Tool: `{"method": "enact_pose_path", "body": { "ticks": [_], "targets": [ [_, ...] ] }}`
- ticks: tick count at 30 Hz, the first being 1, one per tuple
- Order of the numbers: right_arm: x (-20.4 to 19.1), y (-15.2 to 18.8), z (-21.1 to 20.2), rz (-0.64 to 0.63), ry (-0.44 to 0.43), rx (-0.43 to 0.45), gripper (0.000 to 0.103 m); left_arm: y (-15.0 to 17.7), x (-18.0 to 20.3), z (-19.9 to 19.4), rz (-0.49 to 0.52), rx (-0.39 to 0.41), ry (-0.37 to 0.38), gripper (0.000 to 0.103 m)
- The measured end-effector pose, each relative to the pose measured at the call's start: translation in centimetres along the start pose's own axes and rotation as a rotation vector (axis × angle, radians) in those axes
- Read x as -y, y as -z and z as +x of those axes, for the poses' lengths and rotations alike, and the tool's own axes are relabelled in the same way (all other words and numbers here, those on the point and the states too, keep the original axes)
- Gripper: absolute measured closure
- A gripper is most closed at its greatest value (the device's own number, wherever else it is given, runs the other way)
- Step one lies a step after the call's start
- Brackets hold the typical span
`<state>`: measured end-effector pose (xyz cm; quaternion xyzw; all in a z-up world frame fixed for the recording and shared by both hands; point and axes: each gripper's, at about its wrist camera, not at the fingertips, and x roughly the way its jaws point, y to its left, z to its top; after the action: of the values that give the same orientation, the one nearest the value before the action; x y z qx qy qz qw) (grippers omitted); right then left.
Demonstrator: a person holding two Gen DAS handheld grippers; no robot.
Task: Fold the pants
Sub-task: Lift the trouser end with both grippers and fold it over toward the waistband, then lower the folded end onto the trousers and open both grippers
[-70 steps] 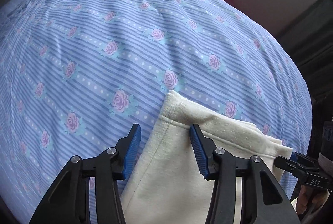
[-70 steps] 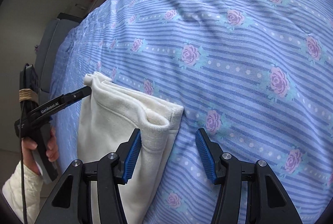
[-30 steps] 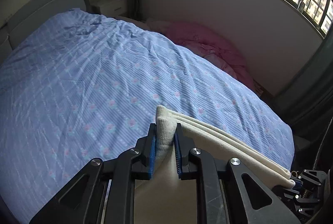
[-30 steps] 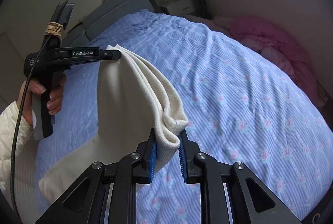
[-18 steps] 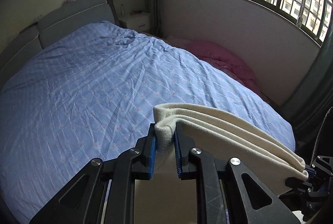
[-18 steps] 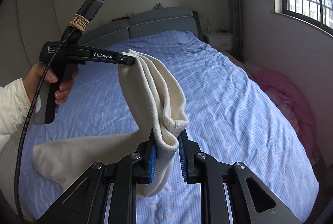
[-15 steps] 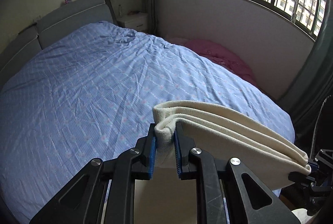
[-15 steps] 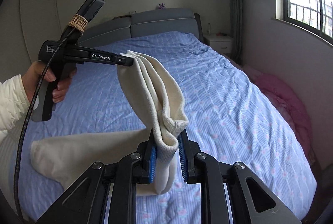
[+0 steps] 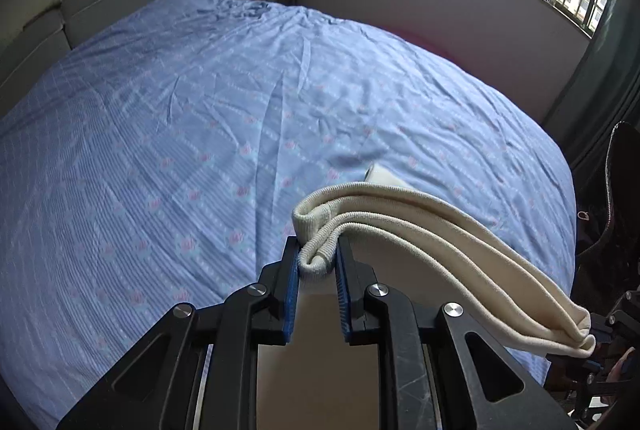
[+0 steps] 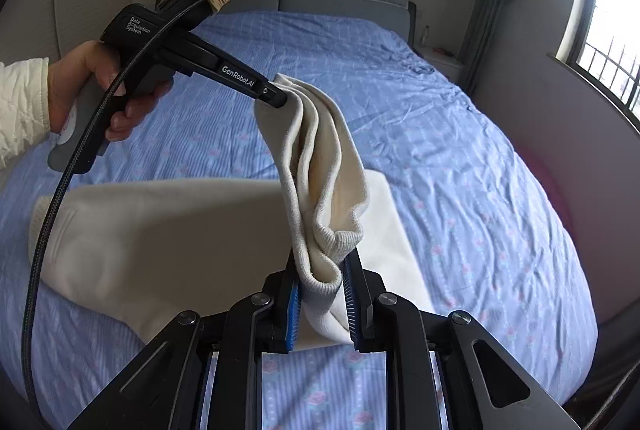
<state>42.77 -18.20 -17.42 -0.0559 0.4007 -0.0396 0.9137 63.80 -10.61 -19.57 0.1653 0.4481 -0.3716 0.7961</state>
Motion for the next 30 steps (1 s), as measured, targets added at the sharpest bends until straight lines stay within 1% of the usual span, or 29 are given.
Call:
{"method": "enact_pose_path", "body": {
  "ticks": [2,4,5,6,8,9,10,11,12,16,17,18,20,22,23,24,25,27,29,30],
  "targets": [
    [-2.0,0.8,1.7,-0.016,-0.003,-0.037,0.084,2.2,-1.6,1.5,-0.024,-0.034,-0.010,0.082],
    [-3.6,1.7,3.4,-0.029,-0.004,-0.069,0.084,4.3,-3.0,2.7,-0.042,-0.063,-0.032,0.075],
    [-4.3,2.1,4.2,-0.037,-0.004,-0.082,0.083,5.4,-3.8,3.0,-0.054,-0.080,-0.044,0.065],
    [-5.2,2.6,4.7,-0.049,-0.002,-0.099,0.083,6.4,-4.6,3.3,-0.071,-0.096,-0.053,0.060],
    [-6.5,3.5,5.7,-0.057,-0.025,-0.140,0.082,8.5,-6.0,3.3,-0.098,-0.132,-0.071,0.058],
    [-7.0,3.7,6.0,-0.055,-0.048,-0.162,0.079,9.5,-6.4,3.0,-0.107,-0.152,-0.090,0.056],
    [-7.5,4.1,6.2,-0.053,-0.071,-0.189,0.078,10.4,-6.7,2.5,-0.118,-0.156,-0.094,0.056],
    [-8.1,4.4,6.2,-0.054,-0.095,-0.212,0.076,11.4,-7.0,1.9,-0.141,-0.152,-0.086,0.052],
    [-8.5,4.7,5.9,-0.053,-0.126,-0.226,0.072,12.3,-7.1,1.4,-0.167,-0.155,-0.067,0.049],
    [-9.9,6.2,3.4,-0.024,-0.312,-0.272,0.071,14.7,-5.4,0.1,-0.208,-0.149,0.052,0.043],
    [-10.0,6.2,2.8,-0.017,-0.317,-0.260,0.071,15.1,-5.2,0.1,-0.238,-0.149,0.081,0.043],
    [-9.6,6.0,2.3,0.006,-0.295,-0.239,0.071,15.3,-5.3,0.3,-0.287,-0.146,0.118,0.043],
    [-8.1,5.6,2.3,0.092,-0.248,-0.210,0.069,15.2,-6.5,0.9,-0.437,-0.127,0.187,0.042],
    [-7.0,5.0,3.9,0.150,-0.251,-0.222,0.069,15.1,-8.1,1.8,-0.598,-0.100,0.239,0.042],
    [-6.8,4.7,4.8,0.159,-0.244,-0.237,0.069,14.9,-8.7,2.2,-0.657,-0.083,0.257,0.042],
    [-6.7,4.5,5.7,0.167,-0.240,-0.243,0.069,14.6,-9.1,2.7,-0.695,-0.074,0.266,0.042],
    [-6.5,4.5,6.6,0.177,-0.237,-0.250,0.069,14.4,-9.3,3.2,-0.727,-0.072,0.277,0.042],
    [-6.4,4.6,8.3,0.198,-0.238,-0.288,0.069,13.8,-9.2,4.1,-0.751,-0.078,0.308,0.042],
    [-6.5,5.6,9.4,0.221,-0.249,-0.335,0.070,13.2,-8.8,5.0,-0.750,-0.095,0.296,0.043],
    [-6.9,6.3,10.0,0.225,-0.272,-0.366,0.071,13.1,-8.7,5.5,-0.743,-0.106,0.285,0.045]
  ]
}}
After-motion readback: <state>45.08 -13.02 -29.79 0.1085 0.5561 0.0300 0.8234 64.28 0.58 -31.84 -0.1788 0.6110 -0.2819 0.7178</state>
